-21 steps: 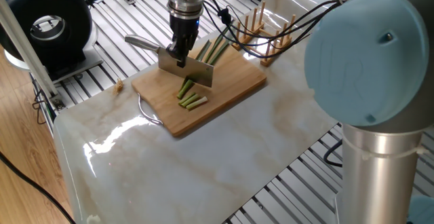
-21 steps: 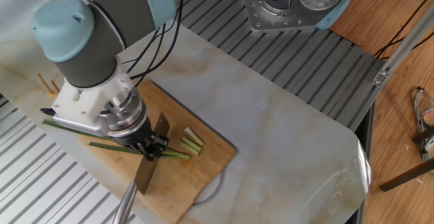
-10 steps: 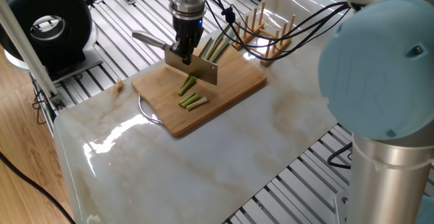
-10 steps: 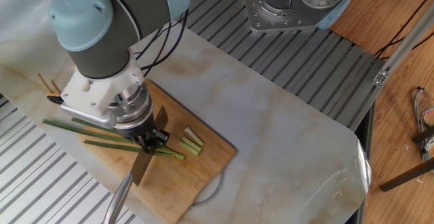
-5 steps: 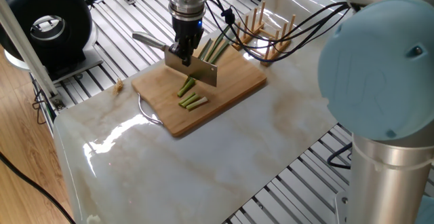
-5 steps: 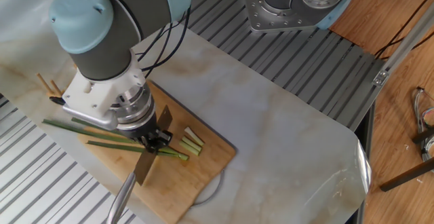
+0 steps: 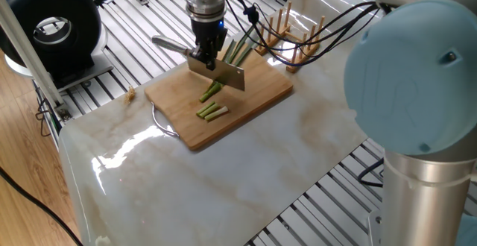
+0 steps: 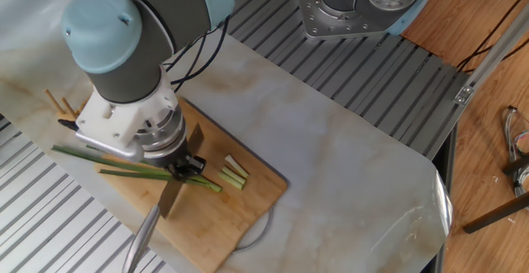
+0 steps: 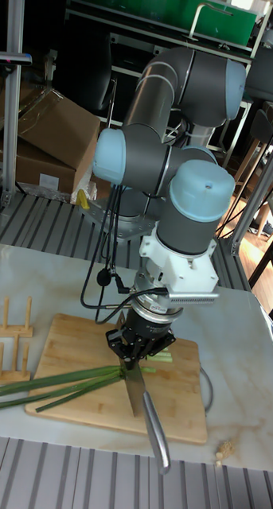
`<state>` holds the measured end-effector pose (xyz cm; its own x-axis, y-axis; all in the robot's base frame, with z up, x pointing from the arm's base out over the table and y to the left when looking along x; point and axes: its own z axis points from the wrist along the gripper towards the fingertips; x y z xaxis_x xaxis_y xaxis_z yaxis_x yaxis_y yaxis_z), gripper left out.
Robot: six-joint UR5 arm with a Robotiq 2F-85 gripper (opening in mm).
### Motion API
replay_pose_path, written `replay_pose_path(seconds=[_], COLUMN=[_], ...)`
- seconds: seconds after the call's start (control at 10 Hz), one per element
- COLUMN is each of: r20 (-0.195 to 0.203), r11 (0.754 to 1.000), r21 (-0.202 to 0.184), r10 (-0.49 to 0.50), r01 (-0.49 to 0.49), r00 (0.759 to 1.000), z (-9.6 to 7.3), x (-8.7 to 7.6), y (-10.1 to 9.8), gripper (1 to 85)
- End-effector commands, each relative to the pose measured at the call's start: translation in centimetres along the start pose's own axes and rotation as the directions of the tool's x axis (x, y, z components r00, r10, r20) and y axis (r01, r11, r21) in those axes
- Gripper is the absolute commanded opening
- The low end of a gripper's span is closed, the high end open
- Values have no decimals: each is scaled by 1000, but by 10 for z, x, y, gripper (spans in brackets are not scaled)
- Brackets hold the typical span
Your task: Chop the green garlic
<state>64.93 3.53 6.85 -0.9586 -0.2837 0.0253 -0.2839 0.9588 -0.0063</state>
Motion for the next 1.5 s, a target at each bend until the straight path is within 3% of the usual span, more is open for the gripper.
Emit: replay_pose_path(seconds=[0.0,0.1,0.3,0.5,0.7,0.8,1.0,1.2,1.4], r20=[-8,-12,-36,-85,-78,-68,-77,-73,-70], r11=[999,1000,1000,1000,999,994,992,997,997], r21=[22,-9,-13,5,16,52,51,-21,-47], r10=[24,30,17,2,-49,-93,-116,-74,-72], r01=[-24,-30,-18,-1,51,97,120,73,69], r00=[1000,999,999,996,996,993,990,995,995], z=[-7,-12,-21,-38,-42,-41,-40,-36,-16], x=[-6,-10,-14,-7,-11,-15,-11,-2,12], y=[-2,9,19,30,32,21,17,25,13], gripper=[13,13,13,13,13,13,13,13,13])
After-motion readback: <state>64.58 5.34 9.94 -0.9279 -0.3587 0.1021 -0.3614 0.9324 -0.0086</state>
